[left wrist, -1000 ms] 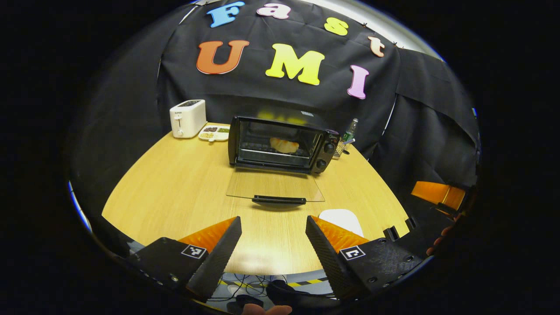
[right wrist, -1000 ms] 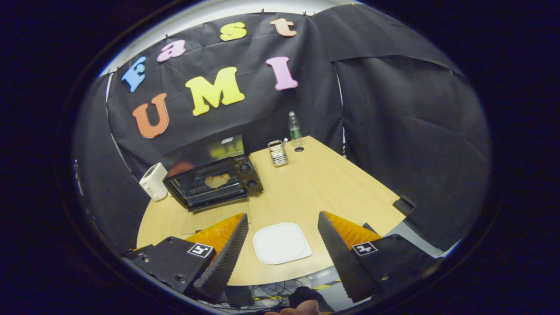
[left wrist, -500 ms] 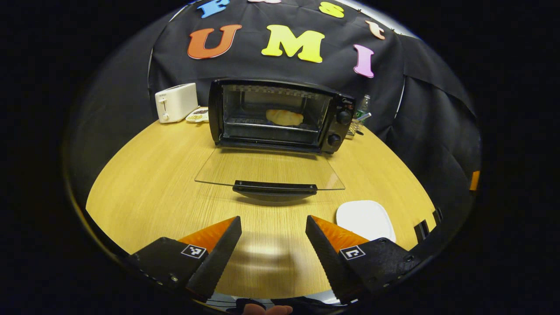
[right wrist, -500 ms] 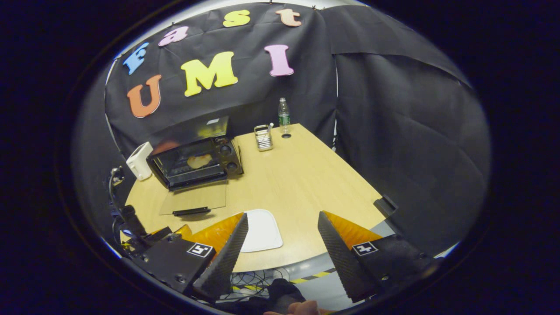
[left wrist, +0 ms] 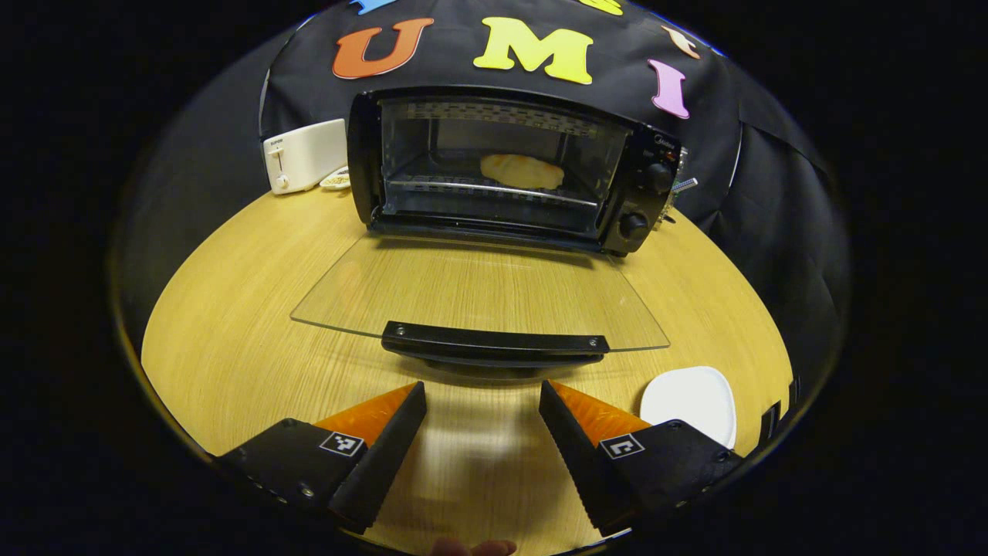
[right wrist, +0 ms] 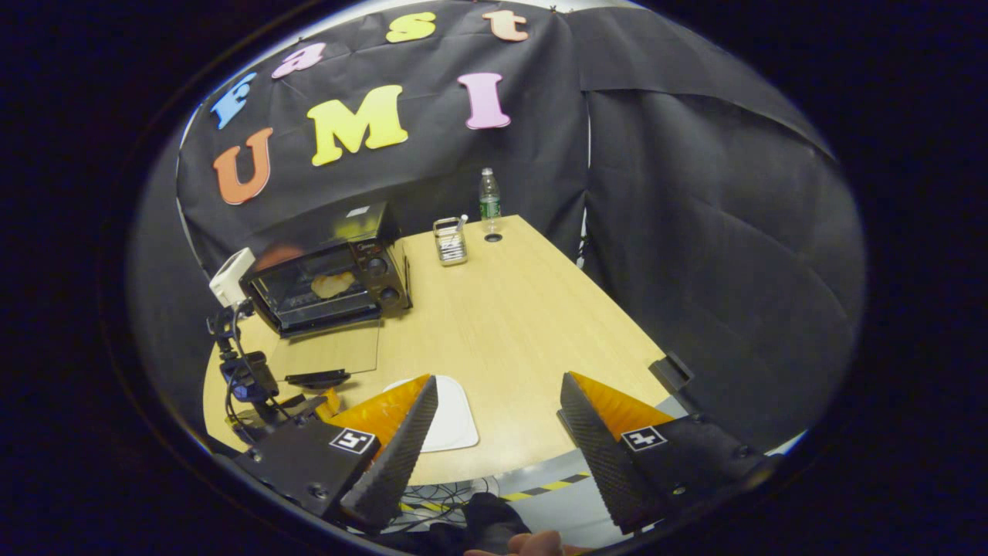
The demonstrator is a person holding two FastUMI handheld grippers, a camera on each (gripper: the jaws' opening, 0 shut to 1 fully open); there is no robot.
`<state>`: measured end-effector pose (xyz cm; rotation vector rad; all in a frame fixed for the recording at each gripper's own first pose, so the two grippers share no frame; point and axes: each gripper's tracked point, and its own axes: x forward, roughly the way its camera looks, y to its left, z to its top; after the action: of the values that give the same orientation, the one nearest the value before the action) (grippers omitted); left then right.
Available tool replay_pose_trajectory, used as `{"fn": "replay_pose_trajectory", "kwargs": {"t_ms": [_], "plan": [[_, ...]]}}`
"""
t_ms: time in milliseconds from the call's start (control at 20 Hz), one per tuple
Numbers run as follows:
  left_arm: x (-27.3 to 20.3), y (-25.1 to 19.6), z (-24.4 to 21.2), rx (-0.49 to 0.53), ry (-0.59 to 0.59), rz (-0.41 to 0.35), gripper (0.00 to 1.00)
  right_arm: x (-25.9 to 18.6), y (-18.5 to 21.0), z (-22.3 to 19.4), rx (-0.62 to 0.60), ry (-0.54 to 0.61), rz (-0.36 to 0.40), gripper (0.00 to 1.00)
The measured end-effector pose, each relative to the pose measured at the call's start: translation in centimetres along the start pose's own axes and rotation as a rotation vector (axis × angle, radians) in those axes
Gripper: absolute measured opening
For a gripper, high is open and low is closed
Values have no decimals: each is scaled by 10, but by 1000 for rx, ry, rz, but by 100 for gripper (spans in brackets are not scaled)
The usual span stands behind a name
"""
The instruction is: Open the electric oven with the left hand, put the food in, and close the electric oven.
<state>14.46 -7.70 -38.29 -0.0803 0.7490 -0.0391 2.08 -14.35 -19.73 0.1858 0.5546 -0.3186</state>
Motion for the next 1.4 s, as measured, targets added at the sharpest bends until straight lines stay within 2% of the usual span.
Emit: {"fn": "replay_pose_trajectory", "kwargs": {"t_ms": [150, 300, 500, 800, 950, 1050, 1150, 1200, 1400], "plan": [[-4, -10, 12, 61, -46, -32, 95, 2, 5, 5, 7, 4, 8, 97], [-15, -13, 21, 46, -69, -56, 95, 4, 15, 14, 12, -4, 30, 97], [-29, -15, 58, 68, -128, -76, 96, 3, 29, 23, 11, -18, 61, 97], [-40, -18, 156, 73, -282, -61, 98, -2, 35, 43, -8, -61, 98, 97], [-55, -19, 208, 83, -377, -44, 95, -3, 34, 74, -44, -127, 111, 100], [-74, -21, 238, 80, -440, -37, 95, -2, 40, 99, -61, -179, 140, 97], [-102, -18, 266, 59, -511, -23, 95, -2, 52, 125, -87, -234, 186, 100], [-120, -19, 281, 43, -542, -29, 95, -2, 56, 137, -97, -265, 205, 97], [-204, -10, 324, 32, -652, -46, 94, -18, 75, 172, -102, -380, 255, 97]]}}
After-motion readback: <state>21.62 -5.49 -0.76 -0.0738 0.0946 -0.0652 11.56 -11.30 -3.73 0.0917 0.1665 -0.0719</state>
